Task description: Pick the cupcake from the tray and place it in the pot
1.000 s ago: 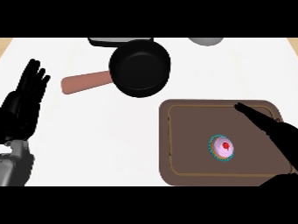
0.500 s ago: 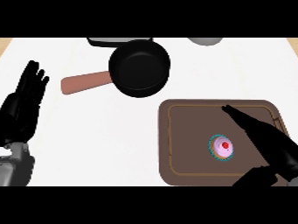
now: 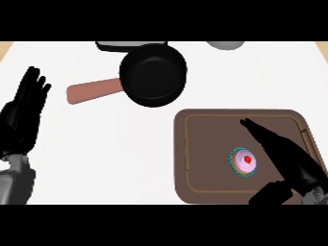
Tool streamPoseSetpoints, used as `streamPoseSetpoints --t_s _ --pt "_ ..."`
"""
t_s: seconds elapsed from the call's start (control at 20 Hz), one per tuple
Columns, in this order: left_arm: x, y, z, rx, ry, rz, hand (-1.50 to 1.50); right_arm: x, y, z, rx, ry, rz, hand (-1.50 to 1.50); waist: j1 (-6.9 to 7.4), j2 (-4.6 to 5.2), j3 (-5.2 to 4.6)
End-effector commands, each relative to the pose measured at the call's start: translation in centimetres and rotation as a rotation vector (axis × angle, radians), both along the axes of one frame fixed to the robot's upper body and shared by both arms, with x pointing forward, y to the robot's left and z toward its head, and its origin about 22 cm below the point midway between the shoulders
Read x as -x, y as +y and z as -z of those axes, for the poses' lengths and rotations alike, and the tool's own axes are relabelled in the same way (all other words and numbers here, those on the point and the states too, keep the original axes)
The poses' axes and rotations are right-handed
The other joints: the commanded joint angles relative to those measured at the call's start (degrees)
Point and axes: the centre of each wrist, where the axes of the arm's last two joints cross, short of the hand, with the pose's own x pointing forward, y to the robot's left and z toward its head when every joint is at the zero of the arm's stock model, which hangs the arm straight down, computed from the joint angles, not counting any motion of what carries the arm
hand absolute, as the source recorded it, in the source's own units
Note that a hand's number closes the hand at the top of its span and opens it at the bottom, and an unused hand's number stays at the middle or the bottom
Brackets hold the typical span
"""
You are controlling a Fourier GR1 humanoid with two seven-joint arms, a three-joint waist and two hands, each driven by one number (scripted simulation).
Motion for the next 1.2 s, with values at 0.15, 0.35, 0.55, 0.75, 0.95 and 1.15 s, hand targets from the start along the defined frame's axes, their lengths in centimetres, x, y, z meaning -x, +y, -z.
streamPoseSetpoints --t_s 0.15,0.35,0.55,0.75,0.95,1.15 --pt "0.3 0.2 -0.7 0.026 0.001 0.006 0.0 -0.3 0.3 2.3 0.039 0.032 0.024 -1.5 0.11 -0.02 0.01" --pt "-1.0 -1.2 -1.5 0.015 0.004 -0.003 0.0 -1.1 0.2 3.7 0.036 0.023 0.028 -1.5 0.03 0.0 0.01" --pt "0.6 1.0 -0.2 0.018 0.001 0.008 0.0 -0.9 -0.9 4.1 0.077 0.032 -0.121 1.5 0.06 -0.01 0.01" --pt "0.9 -0.4 -0.4 0.017 -0.005 0.012 0.0 -1.4 1.4 6.1 0.084 -0.037 -0.133 1.5 0.14 -0.01 0.01" --pt "-1.0 -0.3 -1.8 0.016 0.002 -0.004 0.0 -1.9 -0.1 5.1 0.07 -0.029 -0.129 1.5 -0.04 0.01 0.01" --pt "-0.6 -0.1 0.7 0.017 0.018 0.001 0.0 -0.2 0.6 4.8 0.097 -0.042 -0.161 1.5 -0.14 -0.01 -0.01"
